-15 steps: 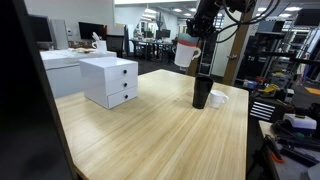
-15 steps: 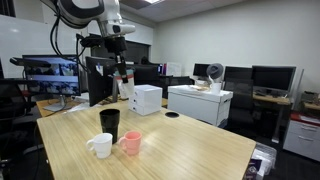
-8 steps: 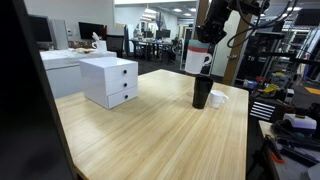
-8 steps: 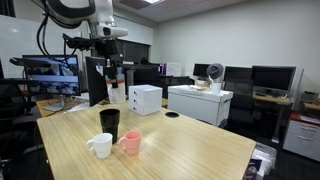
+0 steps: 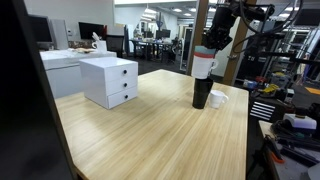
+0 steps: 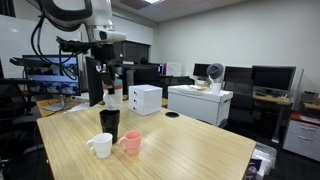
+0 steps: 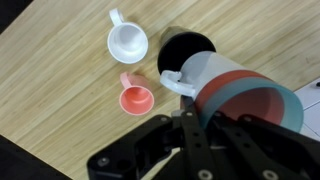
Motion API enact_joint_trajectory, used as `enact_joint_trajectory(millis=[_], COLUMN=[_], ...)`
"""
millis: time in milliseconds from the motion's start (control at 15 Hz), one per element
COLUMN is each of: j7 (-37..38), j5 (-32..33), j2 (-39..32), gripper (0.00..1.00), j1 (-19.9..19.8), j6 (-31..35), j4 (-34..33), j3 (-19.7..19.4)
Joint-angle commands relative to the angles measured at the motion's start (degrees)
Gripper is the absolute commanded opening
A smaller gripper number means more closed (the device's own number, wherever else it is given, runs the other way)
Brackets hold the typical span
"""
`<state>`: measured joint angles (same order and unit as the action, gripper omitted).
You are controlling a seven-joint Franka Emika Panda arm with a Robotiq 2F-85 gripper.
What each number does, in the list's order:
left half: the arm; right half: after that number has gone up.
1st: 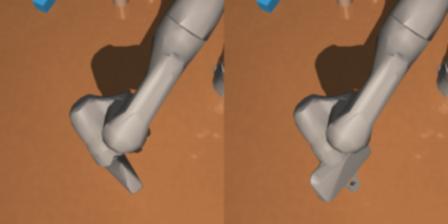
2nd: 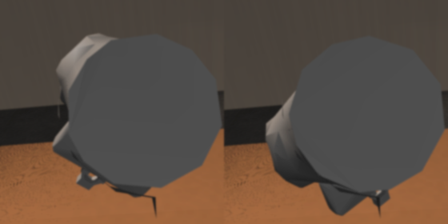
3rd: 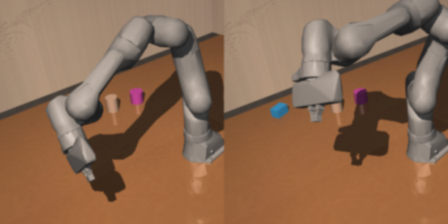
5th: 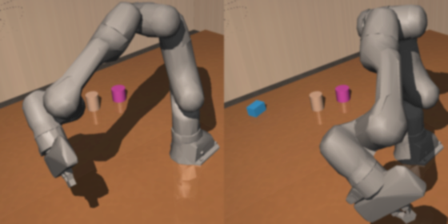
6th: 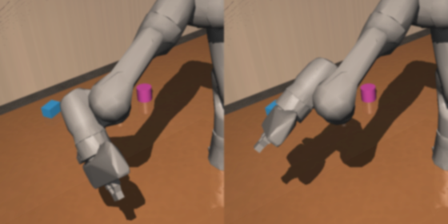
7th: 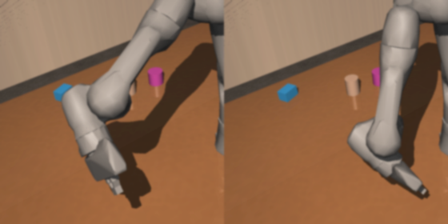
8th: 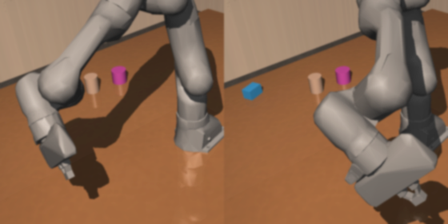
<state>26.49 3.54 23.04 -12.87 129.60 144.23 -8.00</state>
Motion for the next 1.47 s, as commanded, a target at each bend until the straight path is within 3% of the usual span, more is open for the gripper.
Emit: enact_joint_trajectory(millis=[0,400,1000,1400], j7=[-1.73,-1.6,0.43,-0.18], j5=[-0.43,0.14,2.07,0.61], j2=[2.2,2.96,0.03,0.52], gripper=[0.06,0.06,0.06,0.06], j1=[-1.36,-1.75,-4.7,-3.88], j6=[-1.79,-3.71,-1.17,-1.4], j4=[1.51,2.66,2.68,1.84], j3=[0.69,0.83,0.78,1.18])
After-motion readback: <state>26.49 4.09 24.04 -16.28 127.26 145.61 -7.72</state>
